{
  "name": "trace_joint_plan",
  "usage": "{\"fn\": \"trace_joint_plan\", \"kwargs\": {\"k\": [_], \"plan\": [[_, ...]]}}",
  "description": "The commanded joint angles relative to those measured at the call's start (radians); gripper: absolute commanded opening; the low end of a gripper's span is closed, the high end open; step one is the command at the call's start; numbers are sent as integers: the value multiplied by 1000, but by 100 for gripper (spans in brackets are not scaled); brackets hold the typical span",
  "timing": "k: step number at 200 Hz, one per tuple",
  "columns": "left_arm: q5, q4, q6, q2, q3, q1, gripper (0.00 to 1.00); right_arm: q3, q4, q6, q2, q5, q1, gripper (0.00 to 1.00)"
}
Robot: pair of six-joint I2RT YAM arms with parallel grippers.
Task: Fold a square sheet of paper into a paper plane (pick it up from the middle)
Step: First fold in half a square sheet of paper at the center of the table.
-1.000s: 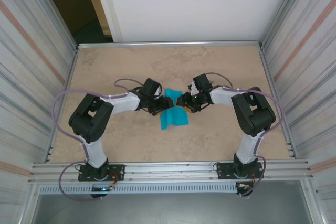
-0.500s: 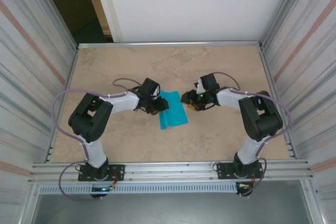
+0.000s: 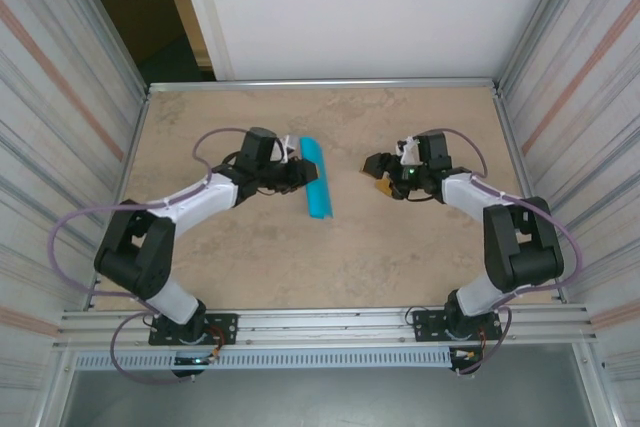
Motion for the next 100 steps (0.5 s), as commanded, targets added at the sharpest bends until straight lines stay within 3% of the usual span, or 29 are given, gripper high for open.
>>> {"fn": "trace_joint_plan", "kwargs": {"k": [1,25,100], "plan": [[141,86,-24,-49,25,19,28,40,50,14,-67,-137,-10,89],[191,125,-66,-69,57,32,28,78,109,52,-86,-182,2,100],[301,355,-300,-79,107,60,28,179,344,235,4,-225,82,99]]}}
